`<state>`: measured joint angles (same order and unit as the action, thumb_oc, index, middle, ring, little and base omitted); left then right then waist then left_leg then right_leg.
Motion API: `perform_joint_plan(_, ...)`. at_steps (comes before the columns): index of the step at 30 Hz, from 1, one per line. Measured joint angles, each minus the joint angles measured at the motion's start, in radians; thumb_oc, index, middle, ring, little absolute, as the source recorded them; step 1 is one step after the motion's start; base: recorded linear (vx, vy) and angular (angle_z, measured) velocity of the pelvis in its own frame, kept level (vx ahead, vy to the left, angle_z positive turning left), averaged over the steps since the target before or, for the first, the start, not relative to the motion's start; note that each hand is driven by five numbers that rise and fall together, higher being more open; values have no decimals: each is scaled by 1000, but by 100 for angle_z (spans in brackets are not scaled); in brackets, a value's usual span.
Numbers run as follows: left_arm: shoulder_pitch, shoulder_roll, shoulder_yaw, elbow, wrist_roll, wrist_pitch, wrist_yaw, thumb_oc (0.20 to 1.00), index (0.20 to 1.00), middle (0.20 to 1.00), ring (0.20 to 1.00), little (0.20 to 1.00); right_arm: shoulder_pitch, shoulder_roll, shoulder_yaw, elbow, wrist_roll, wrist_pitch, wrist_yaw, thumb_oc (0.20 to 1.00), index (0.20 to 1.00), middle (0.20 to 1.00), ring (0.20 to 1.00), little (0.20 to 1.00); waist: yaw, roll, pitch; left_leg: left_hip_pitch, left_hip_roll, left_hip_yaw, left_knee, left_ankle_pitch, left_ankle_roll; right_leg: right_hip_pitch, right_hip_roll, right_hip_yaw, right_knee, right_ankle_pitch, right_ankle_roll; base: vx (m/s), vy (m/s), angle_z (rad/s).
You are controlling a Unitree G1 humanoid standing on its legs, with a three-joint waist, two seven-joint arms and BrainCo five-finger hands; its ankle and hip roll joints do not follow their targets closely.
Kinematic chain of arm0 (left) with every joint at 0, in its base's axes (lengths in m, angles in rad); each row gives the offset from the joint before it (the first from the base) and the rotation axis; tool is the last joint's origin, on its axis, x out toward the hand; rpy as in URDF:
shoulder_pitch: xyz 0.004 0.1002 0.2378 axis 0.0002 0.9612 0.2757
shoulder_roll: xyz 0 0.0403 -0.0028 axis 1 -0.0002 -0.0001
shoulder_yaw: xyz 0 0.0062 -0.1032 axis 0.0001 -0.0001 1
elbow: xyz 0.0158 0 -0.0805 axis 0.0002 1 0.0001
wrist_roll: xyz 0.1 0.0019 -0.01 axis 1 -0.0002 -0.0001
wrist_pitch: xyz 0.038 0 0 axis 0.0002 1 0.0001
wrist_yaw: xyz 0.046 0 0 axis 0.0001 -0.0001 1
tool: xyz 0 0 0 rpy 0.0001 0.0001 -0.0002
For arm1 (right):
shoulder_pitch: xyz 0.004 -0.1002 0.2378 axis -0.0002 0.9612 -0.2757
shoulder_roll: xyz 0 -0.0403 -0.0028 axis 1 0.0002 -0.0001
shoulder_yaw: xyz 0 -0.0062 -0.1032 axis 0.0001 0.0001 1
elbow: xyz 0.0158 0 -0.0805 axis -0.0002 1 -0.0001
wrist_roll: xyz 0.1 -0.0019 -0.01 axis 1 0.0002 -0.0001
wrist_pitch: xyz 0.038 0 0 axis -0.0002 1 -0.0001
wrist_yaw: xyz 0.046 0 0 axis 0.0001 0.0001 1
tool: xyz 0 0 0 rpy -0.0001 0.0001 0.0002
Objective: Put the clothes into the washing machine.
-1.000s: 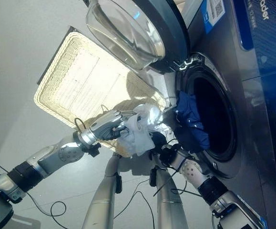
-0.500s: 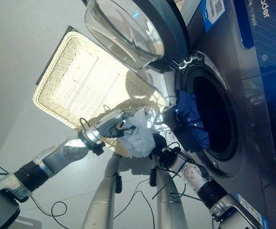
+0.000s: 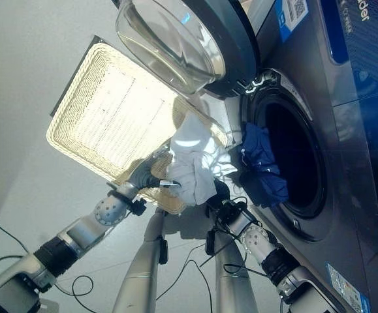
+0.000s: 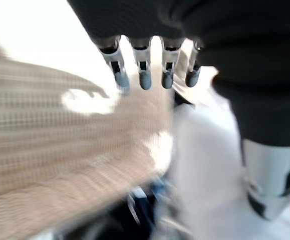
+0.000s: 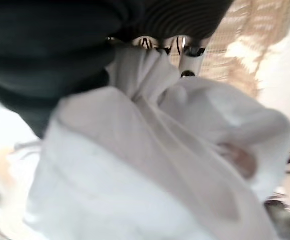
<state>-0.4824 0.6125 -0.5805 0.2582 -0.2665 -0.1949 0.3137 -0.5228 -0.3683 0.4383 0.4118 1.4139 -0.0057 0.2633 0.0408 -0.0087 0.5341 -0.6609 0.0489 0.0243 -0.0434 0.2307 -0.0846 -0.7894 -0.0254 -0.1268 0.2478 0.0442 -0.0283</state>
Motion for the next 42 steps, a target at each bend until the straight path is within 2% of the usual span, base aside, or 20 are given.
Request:
perform_joint_plan(4, 110, -28, 130, 9, -106, -38, 85, 1000, 1000, 1000, 1000, 1000, -14, 3, -80, 45, 24, -31, -22, 200, 200, 200, 200, 200, 20, 4, 1, 0, -2, -1, 0, 3, 3, 3, -4, -7, 3, 0, 0, -5, -21, 5)
perform_joint_plan(7, 132, -69, 207, 9, -171, -83, 115, 1000, 1000, 1000, 1000, 1000, -25, 9, -155, 87, 82, -70, -58, 200, 200, 200, 200, 200, 28, 29, 3, 7, -6, -8, 1, 8, 8, 14, -12, -19, 6, 0, 0, 1, -2, 9)
perform_joint_plan(11, 139, -94, 250, 7, -228, -117, 128, 1000, 1000, 1000, 1000, 1000, -26, 10, -202, 109, 178, -111, -80, 200, 200, 200, 200, 200, 29, 53, 3, 17, -13, -7, 0, 8, 9, 22, -18, -16, 9, 0, 4, 1, 1, 1)
perform_joint_plan(15, 144, -90, 300, 3, -262, -117, 122, 1000, 1000, 1000, 1000, 1000, -24, 9, -292, 109, 290, -151, -111, 200, 200, 200, 200, 200, 28, 55, 3, 22, -13, 1, 0, 9, 11, 23, -18, -9, 11, 1, 6, 10, 3, -3)
perform_joint_plan(17, 144, -90, 309, 2, -268, -117, 118, 1000, 1000, 1000, 1000, 1000, -20, -1, -362, 108, 367, -196, -141, 200, 200, 200, 200, 200, 26, 55, 3, 22, -12, 4, 0, 10, 12, 23, -16, -4, 6, 4, 8, 27, -12, -5)
perform_joint_plan(21, 178, -85, 330, 2, -271, -120, 100, 1000, 1000, 1000, 1000, 1000, -22, -39, -543, 95, 513, -398, -255, 200, 200, 200, 200, 200, 27, 56, 3, 24, -10, 16, -2, 9, 11, 30, -11, 5, -15, 15, 9, 27, 4, -7)
perform_joint_plan(22, 196, -82, 330, 14, -279, -121, 79, 1000, 1000, 1000, 1000, 1000, -54, -45, -628, 91, 557, -541, -317, 200, 200, 200, 200, 200, 30, 61, 6, 31, -10, 27, -3, 9, 12, 40, -9, 14, -32, 31, 8, 32, 34, -13)
perform_joint_plan(24, 213, -83, 323, 14, -299, -121, 65, 1000, 1000, 1000, 1000, 1000, -103, -30, -643, 107, 563, -693, -371, 200, 200, 200, 200, 200, 34, 83, 9, 40, -12, 28, -9, 8, 14, 53, -9, 17, -50, 38, 14, 22, 19, -6)
perform_joint_plan(26, 224, -58, 302, 9, -319, -121, 60, 1000, 1000, 1000, 1000, 1000, -127, -26, -670, 126, 474, -842, -526, 200, 200, 200, 200, 200, 43, 89, 10, 44, -18, 30, -11, 8, 14, 55, -12, 25, -54, 45, 12, 1, -7, -3)
perform_joint_plan(27, 225, -41, 290, -5, -320, -116, 58, 1000, 1000, 1000, 1000, 1000, -137, -23, -700, 113, 367, -921, -678, 200, 200, 200, 200, 200, 55, 94, 11, 44, -21, 32, -17, 8, 17, 54, -12, 30, -64, 53, 18, -4, -8, -9)
perform_joint_plan(29, 224, -39, 290, -13, -322, -108, 58, 1000, 1000, 1000, 1000, 1000, -138, -26, -708, 115, 245, -946, -827, 200, 200, 200, 200, 200, 59, 94, 11, 43, -24, 34, -22, 8, 17, 55, -14, 37, -78, 61, 23, -1, -7, -8)
perform_joint_plan(30, 222, -42, 287, -15, -343, -94, 57, 1000, 1000, 1000, 1000, 1000, -151, -26, -708, 105, 108, -946, -990, 533, 533, 533, 533, 533, 54, 94, 11, 43, -29, 40, -26, 9, 19, 54, -19, 44, -83, 65, 29, 0, -13, -7)
perform_joint_plan(31, 221, -45, 284, -15, -347, -92, 56, 1000, 1000, 1000, 1000, 1000, -159, -26, -707, 99, 53, -946, -1058, 849, 849, 849, 849, 849, 53, 94, 11, 43, -32, 44, -26, 9, 19, 54, -21, 47, -87, 68, 31, 13, -27, -11)
perform_joint_plan(32, 219, -50, 275, -15, -347, -83, 50, 1000, 1000, 1000, 1000, 1000, -167, -26, -702, 80, -15, -946, -1162, 1000, 1000, 1000, 1000, 1000, 51, 94, 11, 43, -36, 48, -27, 9, 19, 54, -23, 54, -95, 73, 35, 34, -20, -9)
perform_joint_plan(33, 219, -51, 270, -15, -346, -80, 49, 1000, 1000, 1000, 1000, 1000, -168, -23, -699, 67, -15, -946, -1179, 1000, 1000, 1000, 1000, 1000, 48, 94, 11, 43, -37, 48, -28, 9, 19, 54, -24, 56, -96, 73, 35, 40, -24, -8)
perform_joint_plan(34, 218, -51, 266, -13, -346, -76, 48, 1000, 1000, 1000, 1000, 1000, -168, -17, -696, 52, 44, -946, -1129, 1000, 1000, 1000, 1000, 1000, 44, 94, 11, 43, -38, 49, -28, 9, 19, 55, -24, 54, -97, 73, 35, 0, 0, 0)
perform_joint_plan(35, 212, -51, 254, 0, -346, -70, 38, 1000, 1000, 1000, 1000, 1000, -177, -11, -693, 45, 308, -926, -895, 1000, 1000, 1000, 1000, 1000, 33, 94, 11, 53, -37, 47, -33, 9, 19, 70, -26, 47, -107, 74, 34, -8, -24, 7)
perform_joint_plan(37, 210, -54, 240, 3, -346, -63, 29, 1000, 1000, 1000, 1000, 1000, -197, 14, -716, 16, 512, -880, -719, 1000, 1000, 1000, 1000, 1000, 25, 94, 11, 67, -36, 44, -35, 9, 19, 88, -27, 33, -114, 74, 34, -4, -14, 4)
perform_joint_plan(38, 210, -54, 235, 1, -346, -60, 27, 1000, 1000, 1000, 1000, 1000, -203, 44, -731, -24, 568, -862, -653, 1000, 1000, 1000, 1000, 1000, 25, 94, 11, 69, -35, 46, -36, 9, 19, 87, -27, 35, -114, 74, 34, 26, -16, -5)
perform_joint_plan(42, 211, -56, 229, 1, -345, -54, 28, 1000, 1000, 1000, 1000, 1000, -150, 97, -675, -111, 568, -853, -499, 1000, 1000, 1000, 1000, 1000, 13, 95, 11, 70, -33, 46, -36, 9, 19, 89, -24, 34, -114, 74, 33, 10, 1, -1)
